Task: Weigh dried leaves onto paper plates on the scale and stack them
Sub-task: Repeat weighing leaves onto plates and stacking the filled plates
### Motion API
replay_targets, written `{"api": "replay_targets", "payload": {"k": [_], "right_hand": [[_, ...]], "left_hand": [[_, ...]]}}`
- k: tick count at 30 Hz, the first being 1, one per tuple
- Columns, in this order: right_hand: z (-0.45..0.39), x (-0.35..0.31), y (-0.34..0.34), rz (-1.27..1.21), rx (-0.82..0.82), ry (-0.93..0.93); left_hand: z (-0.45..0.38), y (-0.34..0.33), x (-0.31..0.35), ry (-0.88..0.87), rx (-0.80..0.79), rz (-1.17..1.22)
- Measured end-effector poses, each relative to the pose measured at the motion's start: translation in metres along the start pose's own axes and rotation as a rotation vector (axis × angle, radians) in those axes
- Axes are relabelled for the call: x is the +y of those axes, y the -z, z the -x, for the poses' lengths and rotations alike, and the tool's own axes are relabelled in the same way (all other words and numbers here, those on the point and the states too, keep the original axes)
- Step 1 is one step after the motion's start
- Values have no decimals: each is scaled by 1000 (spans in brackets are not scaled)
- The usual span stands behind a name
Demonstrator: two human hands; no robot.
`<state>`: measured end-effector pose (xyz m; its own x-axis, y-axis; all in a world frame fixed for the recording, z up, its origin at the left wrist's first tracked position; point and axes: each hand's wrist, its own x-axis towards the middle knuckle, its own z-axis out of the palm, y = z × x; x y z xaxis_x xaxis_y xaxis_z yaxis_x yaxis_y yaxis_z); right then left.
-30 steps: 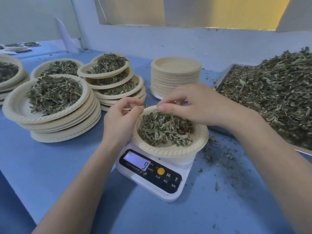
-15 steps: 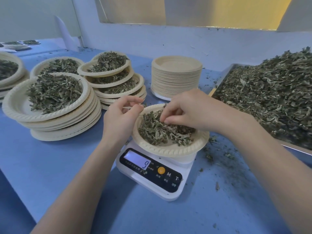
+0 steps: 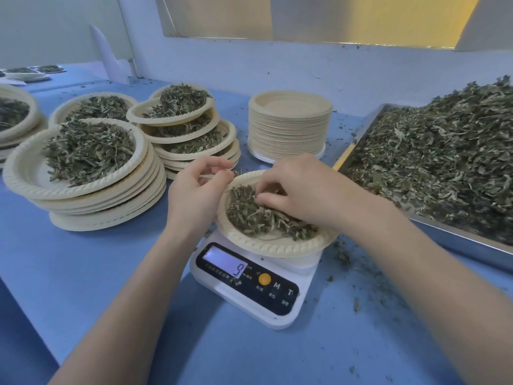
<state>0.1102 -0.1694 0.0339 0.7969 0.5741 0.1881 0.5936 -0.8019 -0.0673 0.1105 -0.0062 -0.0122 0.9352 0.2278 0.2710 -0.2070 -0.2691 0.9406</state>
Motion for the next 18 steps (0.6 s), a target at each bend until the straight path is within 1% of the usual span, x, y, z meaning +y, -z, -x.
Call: {"api": "replay_targets", "payload": {"k": [2, 4, 6, 9, 14, 18], "right_hand": [[0, 3, 4, -57, 57, 9], [1, 6, 11, -97, 151, 4], [3, 10, 20, -143, 251, -28], [6, 18, 31, -214, 331, -102], [11, 23, 35, -291, 344, -130], [8, 22, 30, -270, 326, -116]], "left_hand": [[-1, 1, -2, -5, 4, -3], [-1, 1, -3, -16, 9, -9], [-2, 0, -2, -19, 12, -10], [-2, 0, -2, -16, 17, -7], [-1, 1, -2, -19, 18, -9], [-2, 1, -3, -20, 20, -8]]}}
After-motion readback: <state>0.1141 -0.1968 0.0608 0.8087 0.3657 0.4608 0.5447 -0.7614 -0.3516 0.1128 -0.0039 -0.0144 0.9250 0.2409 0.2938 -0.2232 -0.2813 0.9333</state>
